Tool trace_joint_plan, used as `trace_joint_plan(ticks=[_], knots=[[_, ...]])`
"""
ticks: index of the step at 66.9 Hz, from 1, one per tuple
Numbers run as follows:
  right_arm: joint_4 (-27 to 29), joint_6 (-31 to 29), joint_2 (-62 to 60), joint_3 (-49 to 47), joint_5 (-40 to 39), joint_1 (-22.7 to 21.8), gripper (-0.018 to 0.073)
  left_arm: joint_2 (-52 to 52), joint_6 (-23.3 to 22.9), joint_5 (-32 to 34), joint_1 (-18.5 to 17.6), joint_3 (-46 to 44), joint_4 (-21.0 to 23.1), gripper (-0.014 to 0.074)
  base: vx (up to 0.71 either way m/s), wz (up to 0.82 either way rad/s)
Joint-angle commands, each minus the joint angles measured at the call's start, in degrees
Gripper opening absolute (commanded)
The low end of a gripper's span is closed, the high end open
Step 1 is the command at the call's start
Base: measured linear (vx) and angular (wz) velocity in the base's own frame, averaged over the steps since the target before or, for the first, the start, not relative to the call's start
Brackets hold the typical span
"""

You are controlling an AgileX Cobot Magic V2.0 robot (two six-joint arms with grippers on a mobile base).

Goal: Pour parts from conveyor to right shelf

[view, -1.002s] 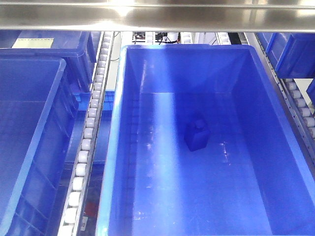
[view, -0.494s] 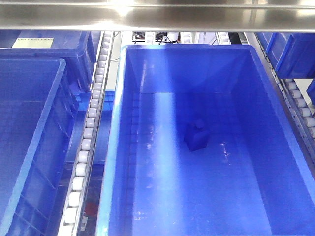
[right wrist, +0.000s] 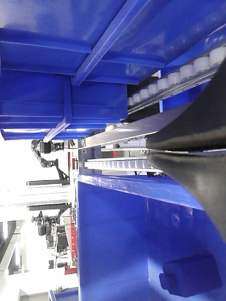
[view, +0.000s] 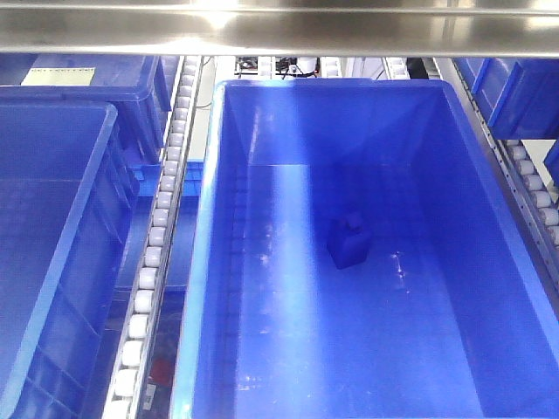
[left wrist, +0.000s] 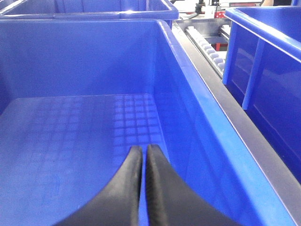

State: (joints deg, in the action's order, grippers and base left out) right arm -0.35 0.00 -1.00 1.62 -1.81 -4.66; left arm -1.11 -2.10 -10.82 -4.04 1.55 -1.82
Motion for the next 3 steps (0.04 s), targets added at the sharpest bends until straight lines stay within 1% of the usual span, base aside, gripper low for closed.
trace_joint_plan(ticks=[1,3], knots=[[-0.4,0.0,-0.3,0.5,-4.5,0.0,-0.0009,-0.2,-0.4,4.0,-0.1,-1.0,0.1,-0.0006,0.0,0.0],[-0.4,0.0,-0.3,0.5,-4.5,0.0,-0.0009,-0.2,-0.4,4.0,-0.1,-1.0,0.1,-0.0006,0.0,0.0]])
